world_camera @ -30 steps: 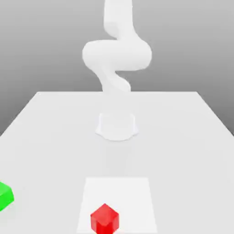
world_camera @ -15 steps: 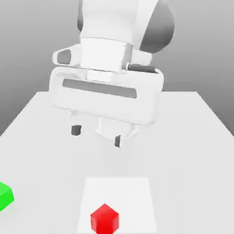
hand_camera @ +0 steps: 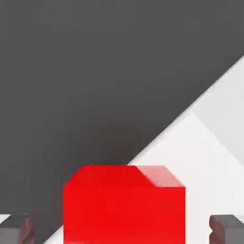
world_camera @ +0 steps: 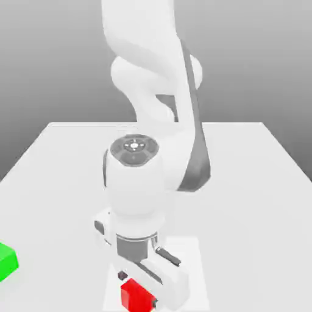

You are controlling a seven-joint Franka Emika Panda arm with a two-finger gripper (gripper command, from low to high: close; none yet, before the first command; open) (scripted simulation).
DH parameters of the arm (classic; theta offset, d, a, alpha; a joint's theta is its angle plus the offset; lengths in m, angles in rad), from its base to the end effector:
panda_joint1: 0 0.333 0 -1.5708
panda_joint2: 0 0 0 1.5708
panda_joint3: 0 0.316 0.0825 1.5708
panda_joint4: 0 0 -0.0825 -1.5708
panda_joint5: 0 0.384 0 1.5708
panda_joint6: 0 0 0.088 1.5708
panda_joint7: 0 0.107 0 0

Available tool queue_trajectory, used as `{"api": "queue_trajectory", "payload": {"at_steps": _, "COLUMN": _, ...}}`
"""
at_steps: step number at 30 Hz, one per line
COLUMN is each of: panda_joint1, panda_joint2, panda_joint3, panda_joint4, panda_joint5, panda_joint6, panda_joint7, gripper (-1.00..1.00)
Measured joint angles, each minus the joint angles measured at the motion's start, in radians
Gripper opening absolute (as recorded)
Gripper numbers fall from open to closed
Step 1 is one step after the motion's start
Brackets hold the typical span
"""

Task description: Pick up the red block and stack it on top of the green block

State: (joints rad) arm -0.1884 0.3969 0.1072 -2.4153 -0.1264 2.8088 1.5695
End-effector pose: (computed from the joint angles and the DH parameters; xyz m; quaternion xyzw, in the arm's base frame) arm 0.4874 -0.0300 0.1499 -0.7181 0.6960 -0.0004 0.0004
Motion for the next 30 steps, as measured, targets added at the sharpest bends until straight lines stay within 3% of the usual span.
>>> {"api": "queue_trajectory", "payload": {"at_steps": 5, "panda_joint1": 0.0, "panda_joint2": 0.001, "panda_joint3": 0.0, "panda_joint4": 0.0, "panda_joint5": 0.0, "panda_joint6": 0.002, "panda_joint7": 0.001, "gripper": -1.0}}
{"api": "queue_trajectory", "payload": {"at_steps": 10, "panda_joint1": -0.027, "panda_joint2": -0.148, "panda_joint3": 0.027, "panda_joint4": -0.023, "panda_joint5": 0.051, "panda_joint6": -0.124, "panda_joint7": -0.039, "gripper": -1.0}}
{"api": "queue_trajectory", "payload": {"at_steps": 25, "panda_joint1": -0.373, "panda_joint2": -0.191, "panda_joint3": -0.215, "panda_joint4": 0.063, "panda_joint5": 0.163, "panda_joint6": -0.253, "panda_joint7": -0.267, "gripper": -1.0}}
{"api": "queue_trajectory", "payload": {"at_steps": 29, "panda_joint1": -0.406, "panda_joint2": -0.083, "panda_joint3": -0.214, "panda_joint4": 0.074, "panda_joint5": 0.198, "panda_joint6": -0.155, "panda_joint7": -0.301, "gripper": -1.0}}
{"api": "queue_trajectory", "payload": {"at_steps": 30, "panda_joint1": -0.41, "panda_joint2": -0.054, "panda_joint3": -0.21, "panda_joint4": 0.075, "panda_joint5": 0.206, "panda_joint6": -0.128, "panda_joint7": -0.307, "gripper": 1.0}}
